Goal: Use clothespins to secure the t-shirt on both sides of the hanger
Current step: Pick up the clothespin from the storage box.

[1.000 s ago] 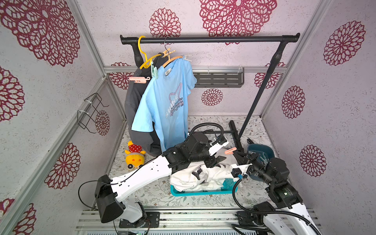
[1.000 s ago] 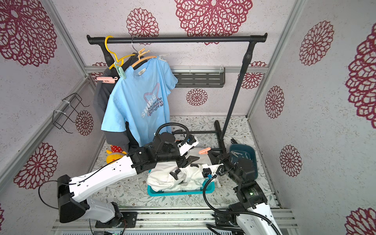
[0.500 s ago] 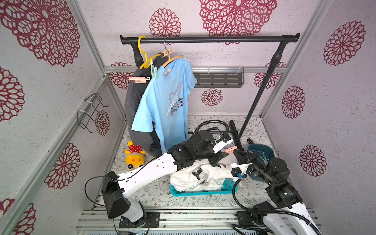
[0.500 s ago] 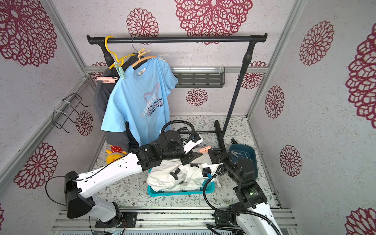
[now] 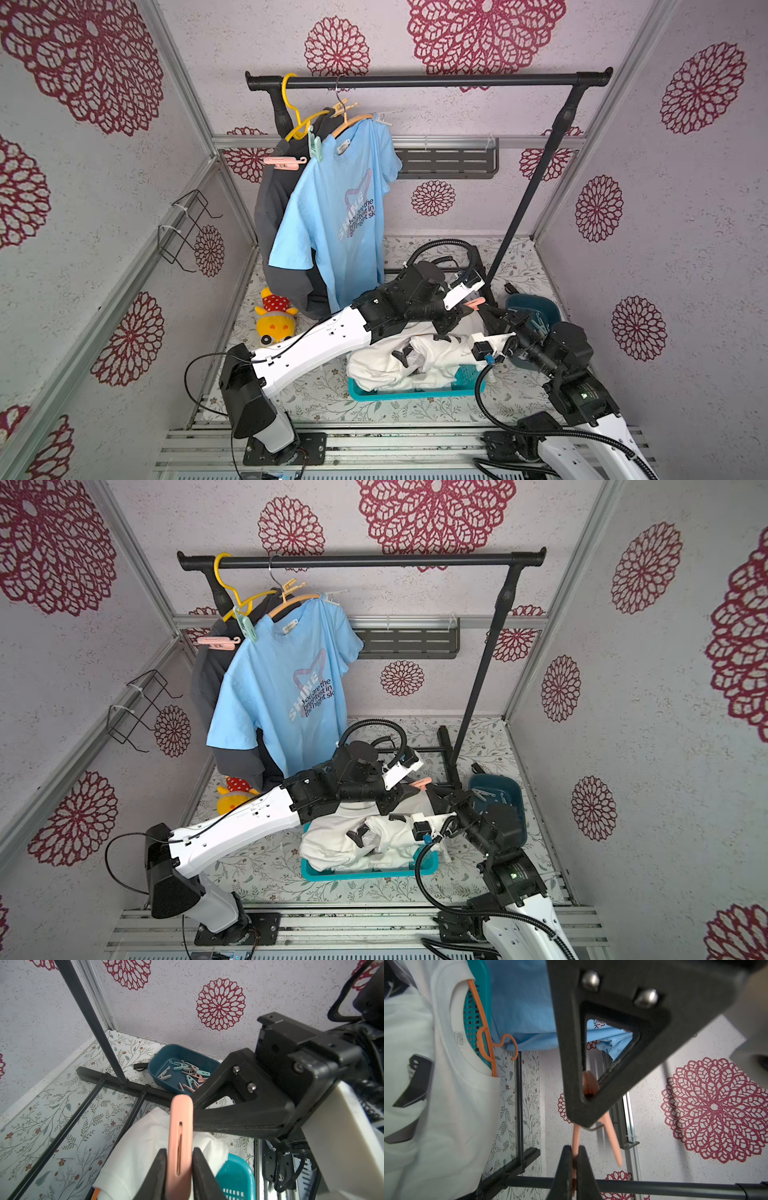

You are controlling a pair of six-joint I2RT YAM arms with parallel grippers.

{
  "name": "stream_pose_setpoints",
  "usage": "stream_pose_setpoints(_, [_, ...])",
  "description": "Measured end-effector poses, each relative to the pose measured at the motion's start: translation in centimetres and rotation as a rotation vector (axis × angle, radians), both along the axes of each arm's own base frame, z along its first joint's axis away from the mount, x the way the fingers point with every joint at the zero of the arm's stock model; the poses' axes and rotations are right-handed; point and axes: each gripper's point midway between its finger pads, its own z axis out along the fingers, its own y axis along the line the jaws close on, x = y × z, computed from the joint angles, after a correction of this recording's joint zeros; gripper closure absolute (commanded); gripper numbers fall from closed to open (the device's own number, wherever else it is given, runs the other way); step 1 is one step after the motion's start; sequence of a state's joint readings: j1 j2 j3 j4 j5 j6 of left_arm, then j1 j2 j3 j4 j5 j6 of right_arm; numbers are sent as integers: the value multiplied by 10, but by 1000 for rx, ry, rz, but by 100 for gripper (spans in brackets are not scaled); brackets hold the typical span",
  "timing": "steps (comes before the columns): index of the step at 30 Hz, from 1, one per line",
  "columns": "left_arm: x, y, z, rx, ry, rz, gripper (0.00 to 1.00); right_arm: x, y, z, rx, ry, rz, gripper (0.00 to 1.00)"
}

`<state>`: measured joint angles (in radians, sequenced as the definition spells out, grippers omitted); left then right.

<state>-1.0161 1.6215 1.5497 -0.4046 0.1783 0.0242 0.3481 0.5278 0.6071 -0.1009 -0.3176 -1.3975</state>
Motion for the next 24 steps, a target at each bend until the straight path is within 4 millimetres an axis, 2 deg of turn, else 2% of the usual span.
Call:
stream_pose_setpoints(2, [0,0,-1,3,2,0,87,0,0,-1,7,9,-1,93])
stream_pose_setpoints(4, [0,1,-1,6,-1,2,89,0,0,0,27,22,-4,68])
stream_pose_setpoints(6, [2,3,-4,22,-8,17,89,0,0,2,53,30,-10,51])
stream_pose_setpoints(9, [13,9,-4,42,-48,77,97,0,-2,4,114,54,-25,37])
stream_pose_setpoints(11, [25,17,-5,66,-91,135,100,0,-3,11,201,64,-41,33])
stream_pose_setpoints(14, [45,35,-14,113,-157,232,100,-1,-8,23,398,116,-65,31])
stream_pose_setpoints(18, [69,77,-23,143,-215,336,100,-2,-15,46,772,285,-83,23])
stream_pose_setpoints(21, [75,108,-13,111,-293,381,100,5,-24,62,1122,471,-115,24])
stream_pose_setpoints(24, [70,126,10,35,-383,389,100,19,-23,62,1453,716,-126,25])
